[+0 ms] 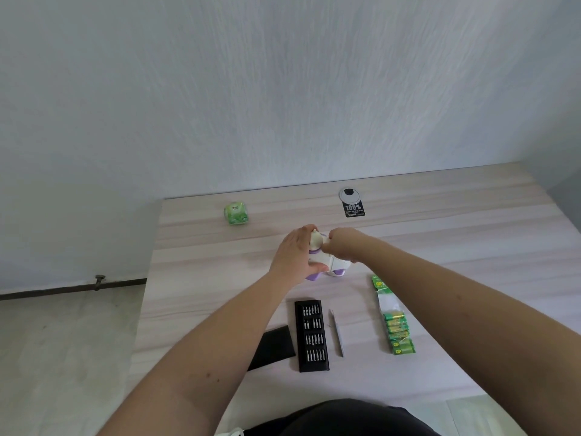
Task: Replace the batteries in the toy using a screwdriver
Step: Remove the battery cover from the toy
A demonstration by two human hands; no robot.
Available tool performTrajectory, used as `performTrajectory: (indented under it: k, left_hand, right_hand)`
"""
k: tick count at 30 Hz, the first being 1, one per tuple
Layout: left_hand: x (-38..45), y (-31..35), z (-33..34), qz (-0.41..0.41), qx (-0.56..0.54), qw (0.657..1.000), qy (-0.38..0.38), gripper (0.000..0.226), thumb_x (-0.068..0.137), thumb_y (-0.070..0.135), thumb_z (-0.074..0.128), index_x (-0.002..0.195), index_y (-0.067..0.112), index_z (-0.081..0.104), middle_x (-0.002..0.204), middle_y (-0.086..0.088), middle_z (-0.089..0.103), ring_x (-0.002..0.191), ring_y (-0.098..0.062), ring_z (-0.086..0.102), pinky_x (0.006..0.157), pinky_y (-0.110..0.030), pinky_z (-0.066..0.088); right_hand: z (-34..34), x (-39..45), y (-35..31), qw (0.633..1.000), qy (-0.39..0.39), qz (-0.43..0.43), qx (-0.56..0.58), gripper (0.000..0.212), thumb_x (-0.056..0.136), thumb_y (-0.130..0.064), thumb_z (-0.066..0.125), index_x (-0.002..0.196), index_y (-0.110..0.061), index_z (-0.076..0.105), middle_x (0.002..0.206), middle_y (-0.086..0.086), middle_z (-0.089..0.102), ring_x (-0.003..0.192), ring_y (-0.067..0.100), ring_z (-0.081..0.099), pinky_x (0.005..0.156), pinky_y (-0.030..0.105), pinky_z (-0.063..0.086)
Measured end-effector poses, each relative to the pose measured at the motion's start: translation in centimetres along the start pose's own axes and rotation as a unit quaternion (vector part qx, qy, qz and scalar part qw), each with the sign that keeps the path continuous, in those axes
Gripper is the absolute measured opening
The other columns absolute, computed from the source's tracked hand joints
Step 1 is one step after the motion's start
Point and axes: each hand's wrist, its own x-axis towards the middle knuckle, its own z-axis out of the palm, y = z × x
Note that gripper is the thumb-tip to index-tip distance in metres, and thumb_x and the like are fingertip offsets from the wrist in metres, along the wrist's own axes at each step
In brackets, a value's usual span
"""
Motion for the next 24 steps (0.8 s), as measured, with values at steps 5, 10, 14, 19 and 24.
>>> performTrajectory:
  k: [5,10,14,19,24]
  left_hand:
    - [0.0,-0.1,0.1,-0.001,-0.011,1.0,0.005,0.076,0.06,0.033,0.089,0.122,0.016,0.047,0.115,-0.001,0.057,0.106,-0.022,0.051,0.09,-0.027,0.036]
    - [0.0,-0.2,0.2,-0.008,-0.012,1.0,0.004,0.078,0.058,0.034,0.089,0.121,0.017,0.047,0.115,0.0,0.057,0.106,-0.021,0.051,0.089,-0.027,0.037]
    - [0.0,-0.2,0.2,-0.009,-0.014,1.0,0.006,0.078,0.057,0.035,0.089,0.121,0.016,0.048,0.114,0.0,0.057,0.105,-0.021,0.051,0.088,-0.026,0.037]
    - [0.1,-0.3,0.2,-0.008,-0.011,1.0,-0.001,0.078,0.059,0.033,0.088,0.122,0.017,0.046,0.116,0.0,0.056,0.107,-0.021,0.05,0.09,-0.026,0.035]
    - [0.0,-0.1,0.1,-0.005,-0.013,1.0,-0.007,0.078,0.061,0.034,0.087,0.123,0.017,0.043,0.117,0.0,0.054,0.107,-0.021,0.048,0.092,-0.029,0.036]
  right_hand:
    - [1.7,1.0,-0.2,1.0,0.011,-0.023,-0.016,0.024,0.092,-0.018,0.043,0.114,-0.017,0.053,0.081,0.001,0.051,0.079,0.025,0.05,0.069,0.031,0.04]
    - [2.3,1.4,-0.3,0.998,0.018,-0.025,-0.046,0.033,0.089,-0.011,0.049,0.121,-0.02,0.051,0.078,-0.004,0.047,0.082,0.024,0.055,0.069,0.03,0.045]
    - [2.6,1.6,-0.6,0.998,0.014,-0.009,-0.059,0.046,0.083,-0.002,0.056,0.126,-0.017,0.049,0.099,0.004,0.056,0.085,0.025,0.06,0.069,0.031,0.046]
    - [3.0,1.0,1.0,0.986,0.077,-0.078,-0.126,0.047,0.084,-0.003,0.064,0.127,-0.001,0.046,0.116,0.016,0.052,0.1,0.034,0.059,0.07,0.036,0.042]
    - [4.1,-0.3,3.8,0.983,0.158,-0.095,0.017,0.036,0.101,-0.028,0.035,0.127,-0.005,0.045,0.101,0.016,0.057,0.087,0.034,0.063,0.07,0.037,0.047]
